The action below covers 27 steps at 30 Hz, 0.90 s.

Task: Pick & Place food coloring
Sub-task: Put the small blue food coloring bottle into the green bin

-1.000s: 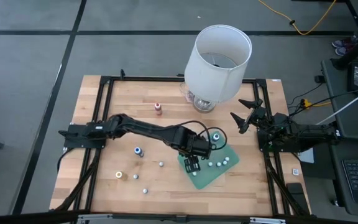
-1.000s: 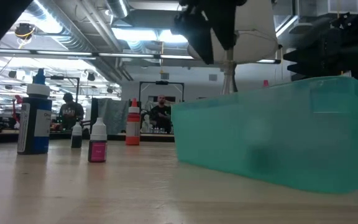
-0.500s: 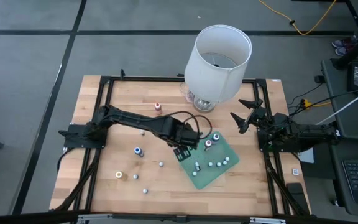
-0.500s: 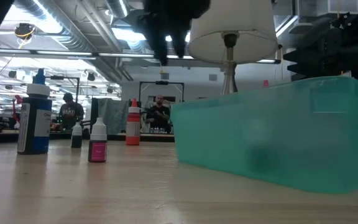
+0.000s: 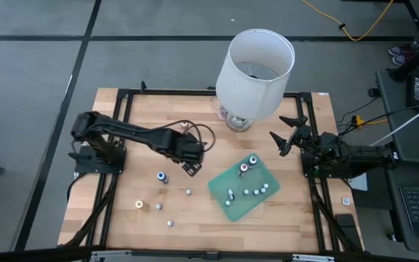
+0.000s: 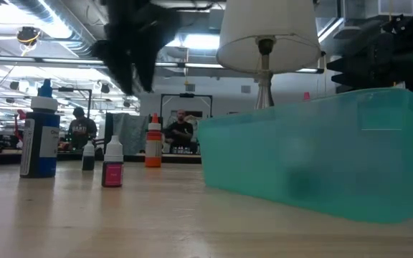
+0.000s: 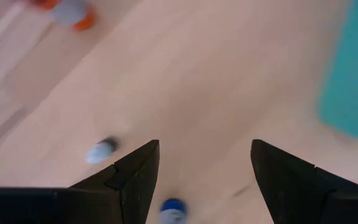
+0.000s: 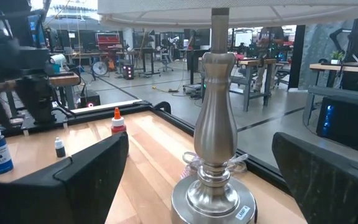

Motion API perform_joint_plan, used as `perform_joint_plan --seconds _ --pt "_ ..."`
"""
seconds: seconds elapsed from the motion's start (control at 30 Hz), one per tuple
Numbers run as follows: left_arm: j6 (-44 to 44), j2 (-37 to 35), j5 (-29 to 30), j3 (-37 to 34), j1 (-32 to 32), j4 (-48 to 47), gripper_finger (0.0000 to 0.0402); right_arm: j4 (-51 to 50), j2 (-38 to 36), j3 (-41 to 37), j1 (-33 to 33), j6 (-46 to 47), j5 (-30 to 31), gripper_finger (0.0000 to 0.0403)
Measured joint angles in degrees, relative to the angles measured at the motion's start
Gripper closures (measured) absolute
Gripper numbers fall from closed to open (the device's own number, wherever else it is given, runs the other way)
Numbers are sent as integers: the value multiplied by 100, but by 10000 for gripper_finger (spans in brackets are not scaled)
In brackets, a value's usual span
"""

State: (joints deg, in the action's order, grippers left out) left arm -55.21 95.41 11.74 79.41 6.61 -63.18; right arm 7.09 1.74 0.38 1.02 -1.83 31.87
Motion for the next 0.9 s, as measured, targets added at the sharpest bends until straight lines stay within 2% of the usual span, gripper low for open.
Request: perform_joint_plan --seconds 0.2,0.43,0.73,0.9 --pt "-435 -590 320 -947 -235 36 155 -11 0 1 0 0 1 6" --pt "-558 -762 186 -1800 -581 141 155 -17 0 1 -2 0 1 6" --pt "-420 -762 -108 -2427 -775 1078 155 -18 0 0 0 0 1 6" --pt "-542 -710 -139 -2655 -805 1240 155 -20 0 -2 0 0 1 6"
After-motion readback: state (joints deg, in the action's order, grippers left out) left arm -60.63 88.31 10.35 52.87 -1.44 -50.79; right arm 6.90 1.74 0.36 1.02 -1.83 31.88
